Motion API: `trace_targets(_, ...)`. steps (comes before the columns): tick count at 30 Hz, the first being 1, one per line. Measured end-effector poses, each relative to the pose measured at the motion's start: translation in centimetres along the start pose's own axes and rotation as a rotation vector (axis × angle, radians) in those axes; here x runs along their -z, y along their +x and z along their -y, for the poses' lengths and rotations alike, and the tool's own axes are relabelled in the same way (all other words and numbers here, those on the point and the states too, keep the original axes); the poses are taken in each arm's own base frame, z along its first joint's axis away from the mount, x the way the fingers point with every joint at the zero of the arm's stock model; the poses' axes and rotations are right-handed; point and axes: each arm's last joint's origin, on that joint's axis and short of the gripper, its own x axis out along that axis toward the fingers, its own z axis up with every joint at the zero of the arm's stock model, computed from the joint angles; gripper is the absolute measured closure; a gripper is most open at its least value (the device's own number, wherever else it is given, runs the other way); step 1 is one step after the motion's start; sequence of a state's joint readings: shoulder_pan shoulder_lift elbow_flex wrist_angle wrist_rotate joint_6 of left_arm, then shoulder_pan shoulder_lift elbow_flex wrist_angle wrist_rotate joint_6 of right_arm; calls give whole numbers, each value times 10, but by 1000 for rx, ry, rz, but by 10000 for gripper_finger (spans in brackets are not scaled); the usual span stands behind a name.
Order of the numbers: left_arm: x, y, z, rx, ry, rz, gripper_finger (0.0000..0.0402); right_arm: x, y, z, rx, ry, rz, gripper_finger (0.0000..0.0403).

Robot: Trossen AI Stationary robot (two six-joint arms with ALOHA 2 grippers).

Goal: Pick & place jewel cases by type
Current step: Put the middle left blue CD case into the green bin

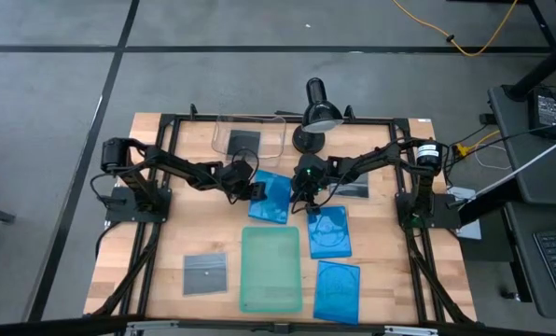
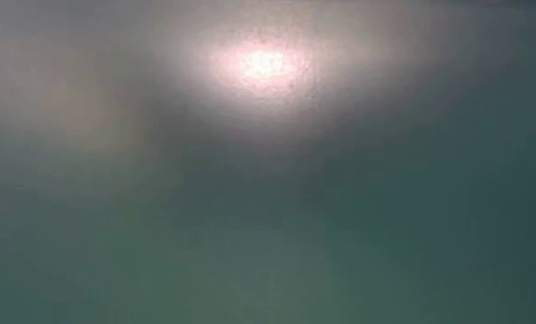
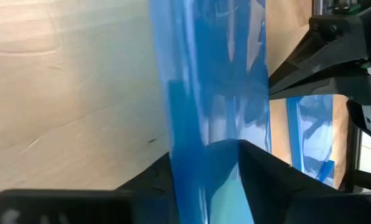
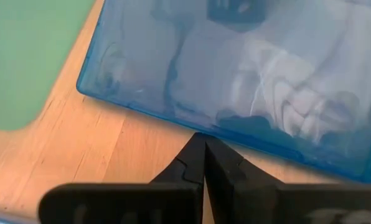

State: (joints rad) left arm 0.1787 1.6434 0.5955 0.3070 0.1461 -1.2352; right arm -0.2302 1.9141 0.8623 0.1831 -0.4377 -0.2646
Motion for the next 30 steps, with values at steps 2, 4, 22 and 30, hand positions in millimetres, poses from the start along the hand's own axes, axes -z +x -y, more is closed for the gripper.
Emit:
trace_targets(2, 0, 0, 1, 8, 1, 0, 299, 0, 0, 0, 0, 1, 0, 393)
trace_targets(4, 0, -1, 2, 15, 15, -2, 319, 0, 0, 0, 0, 1, -1, 393)
trace_targets(22, 0, -7, 9, 56, 61, -12, 385, 1, -4, -1, 15, 13, -41, 393)
trace_targets(30, 0, -21, 18, 89, 68, 32, 387, -3, -21, -1, 82, 2, -79, 393)
